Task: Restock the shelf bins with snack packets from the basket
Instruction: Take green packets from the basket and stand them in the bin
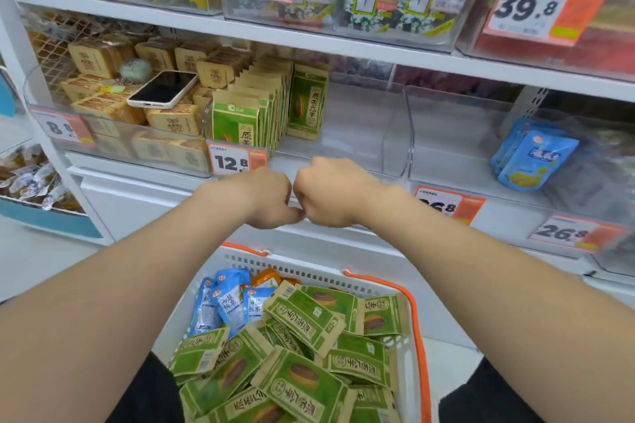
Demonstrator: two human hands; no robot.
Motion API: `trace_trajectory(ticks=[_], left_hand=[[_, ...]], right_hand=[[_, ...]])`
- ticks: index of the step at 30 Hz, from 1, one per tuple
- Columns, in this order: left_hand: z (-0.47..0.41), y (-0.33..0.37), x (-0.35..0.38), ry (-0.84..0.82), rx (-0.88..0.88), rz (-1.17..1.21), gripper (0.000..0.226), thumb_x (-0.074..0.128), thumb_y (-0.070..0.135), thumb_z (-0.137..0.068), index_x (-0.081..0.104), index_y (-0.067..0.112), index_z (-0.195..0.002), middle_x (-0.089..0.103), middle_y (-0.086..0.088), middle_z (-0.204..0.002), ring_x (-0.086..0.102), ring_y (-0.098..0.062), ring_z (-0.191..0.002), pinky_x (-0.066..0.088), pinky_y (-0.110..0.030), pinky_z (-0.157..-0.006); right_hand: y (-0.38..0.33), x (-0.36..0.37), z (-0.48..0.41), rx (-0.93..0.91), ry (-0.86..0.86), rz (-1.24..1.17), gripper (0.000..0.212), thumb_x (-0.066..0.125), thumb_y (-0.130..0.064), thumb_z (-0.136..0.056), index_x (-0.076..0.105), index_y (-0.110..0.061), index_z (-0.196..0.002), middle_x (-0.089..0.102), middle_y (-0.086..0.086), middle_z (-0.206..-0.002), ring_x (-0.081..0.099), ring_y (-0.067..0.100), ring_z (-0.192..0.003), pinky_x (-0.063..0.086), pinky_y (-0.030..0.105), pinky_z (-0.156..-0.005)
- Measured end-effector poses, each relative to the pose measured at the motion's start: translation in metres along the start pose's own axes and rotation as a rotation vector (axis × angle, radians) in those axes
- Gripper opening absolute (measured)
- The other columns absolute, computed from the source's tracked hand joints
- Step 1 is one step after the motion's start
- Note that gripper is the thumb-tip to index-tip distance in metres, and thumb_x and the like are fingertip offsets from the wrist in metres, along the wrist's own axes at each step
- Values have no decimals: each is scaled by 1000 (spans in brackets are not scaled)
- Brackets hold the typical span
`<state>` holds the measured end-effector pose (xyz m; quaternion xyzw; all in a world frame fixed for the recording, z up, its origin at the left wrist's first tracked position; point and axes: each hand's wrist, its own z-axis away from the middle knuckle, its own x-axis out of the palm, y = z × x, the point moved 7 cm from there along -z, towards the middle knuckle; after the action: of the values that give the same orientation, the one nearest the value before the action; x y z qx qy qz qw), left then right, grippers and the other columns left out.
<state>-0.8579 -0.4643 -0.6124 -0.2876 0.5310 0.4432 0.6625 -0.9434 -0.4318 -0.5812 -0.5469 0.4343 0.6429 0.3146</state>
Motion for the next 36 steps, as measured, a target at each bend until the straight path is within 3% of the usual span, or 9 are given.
trace_trajectory(ticks=[4, 7, 11, 15, 17, 21, 28, 32, 36], left_hand=[[2, 2, 41, -212, -9, -147, 49, 57, 63, -89, 71, 20, -106, 73, -4, -105, 70, -28, -95, 59, -43, -89], [5, 12, 49, -224, 16, -187, 46, 57, 58, -92, 70, 20, -115, 71, -3, -113, 67, -28, -103, 57, -43, -93], [6, 23, 57, -233, 41, -220, 46, 55, 55, -97, 64, 19, -123, 66, -3, -120, 64, -28, -106, 56, -43, -92], [8, 34, 63, -272, 62, -251, 47, 55, 53, -101, 59, 18, -131, 62, -4, -116, 62, -28, -104, 55, -42, -92], [7, 39, 62, -275, 79, -246, 47, 55, 53, -101, 59, 18, -132, 60, -3, -110, 62, -28, -102, 55, -42, -92], [0, 41, 60, -257, 99, -241, 47, 54, 52, -101, 58, 20, -135, 61, -5, -130, 62, -30, -110, 55, -45, -97], [-6, 37, 65, -299, 94, -285, 34, 55, 30, -100, 61, 18, -131, 63, -5, -123, 65, -28, -103, 58, -43, -93], [-7, 23, 69, -368, 69, -375, 44, 56, 10, -95, 60, 18, -138, 62, -5, -136, 65, -29, -118, 57, -44, -98], [-3, 17, 61, -372, 78, -413, 55, 70, 7, -91, 58, 21, -142, 58, -4, -141, 62, -31, -121, 56, -46, -99]], right_hand=[[-5, 57, 17, 25, -292, -109, 11, 54, -15, -90, 64, -18, -87, 52, 1, -79, 56, 26, -70, 39, 28, -53], [-13, 95, 29, -7, -441, -104, 16, 55, -13, -87, 70, -17, -91, 66, 3, -86, 65, 29, -80, 56, 33, -66], [-37, 148, 45, -111, -630, 23, 42, 56, -12, -97, 54, -19, -138, 56, 5, -113, 56, 24, -82, 41, 32, -55], [-66, 188, 51, -264, -592, 62, 59, 61, -6, -95, 42, -24, -148, 58, 8, -126, 64, 29, -98, 52, 38, -64], [-77, 205, 55, -320, -604, 68, 72, 67, -4, -92, 39, -29, -153, 50, 13, -141, 63, 29, -95, 51, 37, -57], [-90, 231, 64, -357, -731, 70, 98, 77, -4, -85, 27, -42, -160, 6, 14, -168, 65, 28, -87, 56, 35, -56], [-85, 240, 60, -229, -741, -170, 80, 72, -5, -83, 42, -43, -147, 5, 8, -164, 66, 29, -90, 61, 43, -70], [-71, 210, 46, -214, -680, -366, 80, 81, -10, -74, 37, -43, -133, 32, 6, -127, 58, 28, -91, 56, 40, -67], [-49, 171, 21, -150, -395, -459, 58, 76, -23, -85, 42, -32, -132, 63, 5, -111, 63, 29, -92, 55, 43, -80]])
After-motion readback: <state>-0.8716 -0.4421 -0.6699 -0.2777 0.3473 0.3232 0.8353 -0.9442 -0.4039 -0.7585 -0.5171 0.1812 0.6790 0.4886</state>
